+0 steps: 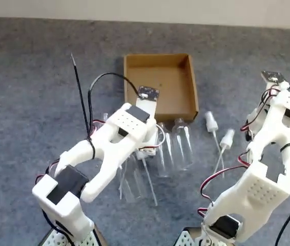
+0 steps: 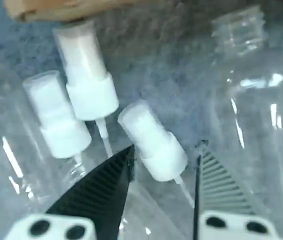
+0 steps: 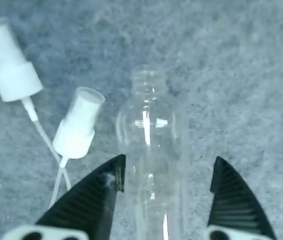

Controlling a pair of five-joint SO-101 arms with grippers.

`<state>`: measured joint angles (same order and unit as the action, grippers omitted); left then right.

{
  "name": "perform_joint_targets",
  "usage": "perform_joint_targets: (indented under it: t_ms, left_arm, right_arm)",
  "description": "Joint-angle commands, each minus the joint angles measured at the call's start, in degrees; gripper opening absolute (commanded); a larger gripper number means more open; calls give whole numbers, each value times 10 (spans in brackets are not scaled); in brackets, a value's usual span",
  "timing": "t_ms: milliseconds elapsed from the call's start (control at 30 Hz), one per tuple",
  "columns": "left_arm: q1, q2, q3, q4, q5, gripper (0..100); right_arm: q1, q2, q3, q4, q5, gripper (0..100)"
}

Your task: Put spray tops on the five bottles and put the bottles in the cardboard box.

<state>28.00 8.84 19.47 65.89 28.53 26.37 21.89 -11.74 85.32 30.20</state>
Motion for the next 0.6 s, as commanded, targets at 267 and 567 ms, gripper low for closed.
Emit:
perform_joint_targets:
  t_ms: [267,567]
  left_arm:
    - [2,84,-9,-59,-48,95]
    - [-13,-6,-101,28,-90,95]
  right_arm:
    - [7,-33,-25,-3,0,228]
    - [7,-36,-26,-2,1,228]
